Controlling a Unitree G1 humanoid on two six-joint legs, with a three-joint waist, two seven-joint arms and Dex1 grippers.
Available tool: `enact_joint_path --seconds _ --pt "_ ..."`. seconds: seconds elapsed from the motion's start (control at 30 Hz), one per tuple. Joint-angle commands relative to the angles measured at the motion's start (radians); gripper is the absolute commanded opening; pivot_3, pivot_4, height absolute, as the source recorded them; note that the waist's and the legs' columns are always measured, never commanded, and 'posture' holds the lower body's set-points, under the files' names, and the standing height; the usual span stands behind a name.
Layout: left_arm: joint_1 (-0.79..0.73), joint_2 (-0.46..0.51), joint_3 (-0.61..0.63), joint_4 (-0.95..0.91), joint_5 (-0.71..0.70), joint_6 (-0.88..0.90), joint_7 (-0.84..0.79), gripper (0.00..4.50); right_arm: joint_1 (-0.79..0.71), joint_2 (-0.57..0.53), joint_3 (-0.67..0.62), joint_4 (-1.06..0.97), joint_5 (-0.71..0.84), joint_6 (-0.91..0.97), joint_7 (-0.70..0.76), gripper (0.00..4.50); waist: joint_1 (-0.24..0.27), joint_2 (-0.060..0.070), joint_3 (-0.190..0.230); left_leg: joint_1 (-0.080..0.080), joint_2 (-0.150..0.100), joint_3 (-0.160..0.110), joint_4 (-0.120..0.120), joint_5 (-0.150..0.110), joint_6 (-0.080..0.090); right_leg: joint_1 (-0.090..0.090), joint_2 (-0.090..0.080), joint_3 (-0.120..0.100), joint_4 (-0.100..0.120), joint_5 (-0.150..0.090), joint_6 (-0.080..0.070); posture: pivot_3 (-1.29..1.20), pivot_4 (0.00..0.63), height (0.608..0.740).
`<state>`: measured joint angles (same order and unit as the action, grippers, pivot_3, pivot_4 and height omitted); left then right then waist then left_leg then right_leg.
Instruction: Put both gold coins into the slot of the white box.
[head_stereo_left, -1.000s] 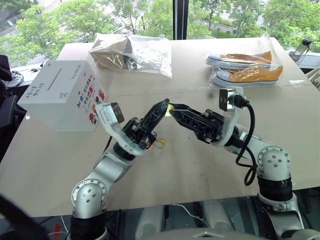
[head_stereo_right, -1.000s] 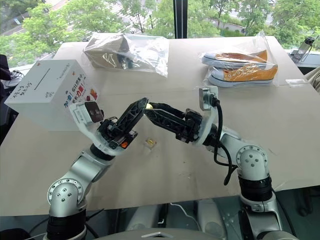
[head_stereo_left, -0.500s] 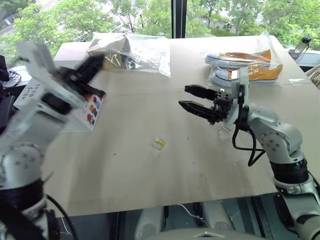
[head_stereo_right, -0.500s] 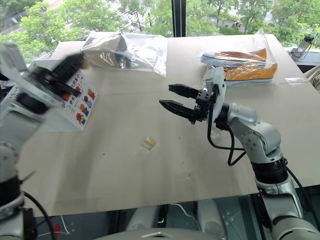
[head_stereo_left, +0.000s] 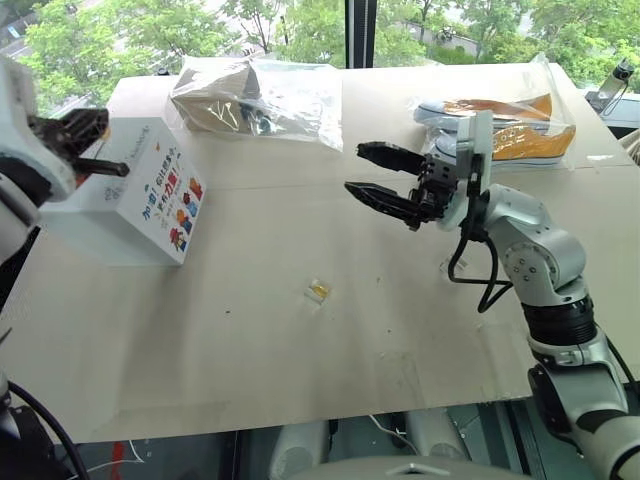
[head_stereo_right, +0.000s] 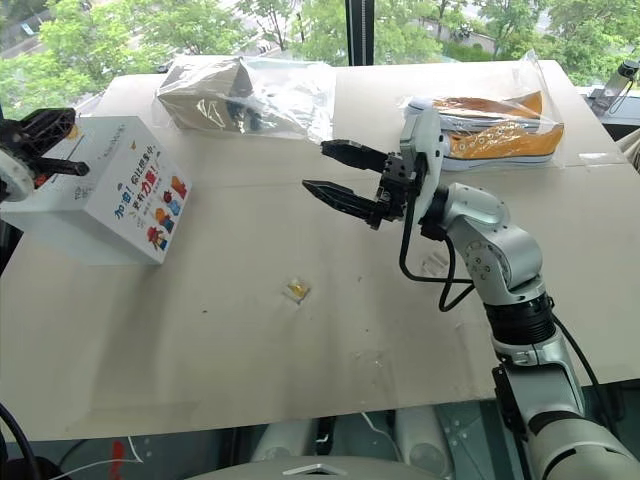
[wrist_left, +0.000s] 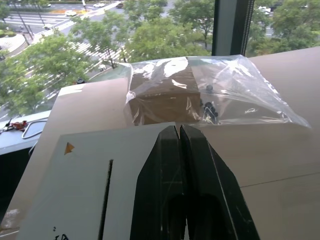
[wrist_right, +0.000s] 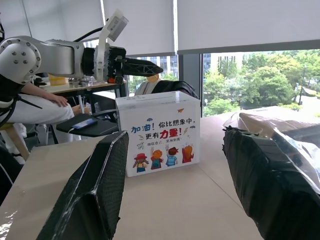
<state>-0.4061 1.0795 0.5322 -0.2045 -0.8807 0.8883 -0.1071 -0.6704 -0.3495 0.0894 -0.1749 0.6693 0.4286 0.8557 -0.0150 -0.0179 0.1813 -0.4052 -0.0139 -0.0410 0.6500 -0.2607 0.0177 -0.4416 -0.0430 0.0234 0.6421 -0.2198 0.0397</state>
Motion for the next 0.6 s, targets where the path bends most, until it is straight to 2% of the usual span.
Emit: enact_joint_path --seconds 0.03,0.3,0.6 --pt "-0.043 -0.012 0.029 0.031 0.042 0.022 0.029 0.0 -0.022 0.006 -0.042 -0.016 0.02 -0.006 0.007 3.22 0.001 0.0 0.0 0.0 0.0 0.0 0.0 0.0 0.0 0.0 0.0 0.0 0.0 0.0 0.0 0.0 0.15 0.74" --pt "-0.048 0.006 -0.03 0.098 0.192 0.039 -0.009 0.0 -0.015 0.015 -0.051 -0.015 0.016 0.002 0.009 3.22 -0.002 0.0 0.0 0.0 0.0 0.0 0.0 0.0 0.0 -0.001 0.0 0.001 0.002 0.0 0.0 0.0 0.15 0.74" --pt "0.02 -0.024 -0.014 0.127 0.279 0.065 -0.072 0.0 -0.013 0.022 -0.058 -0.014 0.023 0.006 0.012 3.22 -0.002 -0.001 -0.001 0.0 0.0 0.001 0.001 0.0 -0.001 -0.002 -0.001 0.001 0.004 0.0 0.0 0.0 0.15 0.74"
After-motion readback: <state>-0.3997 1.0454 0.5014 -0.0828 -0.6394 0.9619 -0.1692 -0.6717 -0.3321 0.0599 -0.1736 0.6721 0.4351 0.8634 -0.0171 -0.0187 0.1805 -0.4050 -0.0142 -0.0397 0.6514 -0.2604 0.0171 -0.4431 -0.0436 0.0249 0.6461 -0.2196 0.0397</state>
